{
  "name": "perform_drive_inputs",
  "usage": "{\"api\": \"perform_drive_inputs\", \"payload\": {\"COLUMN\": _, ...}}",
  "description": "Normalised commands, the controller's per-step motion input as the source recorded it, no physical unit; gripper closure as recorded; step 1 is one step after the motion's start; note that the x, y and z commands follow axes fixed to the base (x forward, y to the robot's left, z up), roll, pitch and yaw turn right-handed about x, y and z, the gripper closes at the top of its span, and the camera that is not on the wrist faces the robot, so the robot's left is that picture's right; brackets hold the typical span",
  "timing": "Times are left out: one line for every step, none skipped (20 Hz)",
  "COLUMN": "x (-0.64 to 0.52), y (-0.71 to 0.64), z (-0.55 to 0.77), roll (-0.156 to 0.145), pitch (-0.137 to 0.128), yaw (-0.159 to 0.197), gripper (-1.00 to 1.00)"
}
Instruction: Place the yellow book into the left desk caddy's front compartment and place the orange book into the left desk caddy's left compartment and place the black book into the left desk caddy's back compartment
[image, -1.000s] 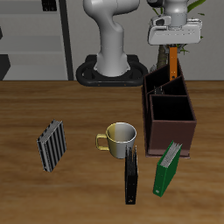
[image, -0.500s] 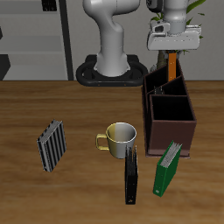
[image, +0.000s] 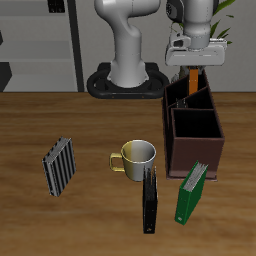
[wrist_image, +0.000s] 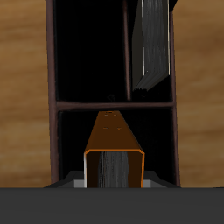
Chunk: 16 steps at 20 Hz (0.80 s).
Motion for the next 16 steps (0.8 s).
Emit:
{"api": "perform_drive_inputs", "payload": {"x": 0.28, "y": -0.07, "z": -0.25, "roll": 0.050, "pitch": 0.196, "yaw": -0.094, "gripper": 1.00}}
{"api": "perform_drive_inputs", "payload": {"x": 0.06, "y": 0.01, "z": -0.20, "roll": 0.034, "pitch": 0.225, "yaw": -0.057, "gripper": 1.00}}
{"api": "perform_drive_inputs", "payload": {"x": -0.01, "y": 0.01, "z": 0.09, "roll": -0.113, "pitch": -0.229, "yaw": 0.177, "gripper": 1.00}}
{"api": "perform_drive_inputs", "payload": {"x": 0.23, "y": -0.05, "z": -0.43, "roll": 0.159, "pitch": 0.446, "yaw": -0.221, "gripper": 1.00}}
{"api": "perform_drive_inputs", "payload": {"x": -0.02, "y": 0.02, "z": 0.09, "roll": -0.066, "pitch": -0.091, "yaw": 0.092, "gripper": 1.00}}
{"api": "perform_drive_inputs", "payload": {"x": 0.13, "y": -0.06, "z": -0.14, "roll": 0.011, "pitch": 0.074, "yaw": -0.010, "gripper": 1.00}}
{"api": "perform_drive_inputs", "payload": {"x": 0.12, "y": 0.03, "z": 0.03, "roll": 0.023, "pitch": -0.006, "yaw": 0.034, "gripper": 1.00}}
{"api": "perform_drive_inputs", "payload": {"x": 0.19, "y": -0.10, "z": -0.09, "roll": -0.023, "pitch": 0.054, "yaw": -0.046, "gripper": 1.00}}
{"api": "perform_drive_inputs", "payload": {"x": 0.14, "y": 0.06, "z": -0.22, "roll": 0.056, "pitch": 0.135, "yaw": -0.045, "gripper": 1.00}}
{"api": "perform_drive_inputs", "payload": {"x": -0.02, "y": 0.13, "z": -0.04, "roll": -0.055, "pitch": -0.087, "yaw": 0.109, "gripper": 1.00}}
{"api": "perform_drive_inputs", "payload": {"x": 0.01, "y": 0.13, "z": -0.12, "roll": -0.004, "pitch": -0.116, "yaw": 0.136, "gripper": 1.00}}
{"api": "perform_drive_inputs", "payload": {"x": 0.17, "y": 0.13, "z": -0.37, "roll": 0.052, "pitch": 0.198, "yaw": -0.037, "gripper": 1.00}}
{"api": "perform_drive_inputs", "payload": {"x": 0.04, "y": 0.13, "z": -0.16, "roll": 0.004, "pitch": -0.024, "yaw": 0.086, "gripper": 1.00}}
{"api": "perform_drive_inputs", "payload": {"x": 0.34, "y": 0.28, "z": -0.47, "roll": 0.146, "pitch": 0.243, "yaw": -0.013, "gripper": 1.00}}
{"api": "perform_drive_inputs", "payload": {"x": -0.05, "y": 0.16, "z": -0.05, "roll": 0.024, "pitch": -0.150, "yaw": 0.050, "gripper": -1.00}}
{"api": "perform_drive_inputs", "payload": {"x": -0.24, "y": -0.13, "z": 0.05, "roll": -0.098, "pitch": 0.068, "yaw": 0.012, "gripper": -1.00}}
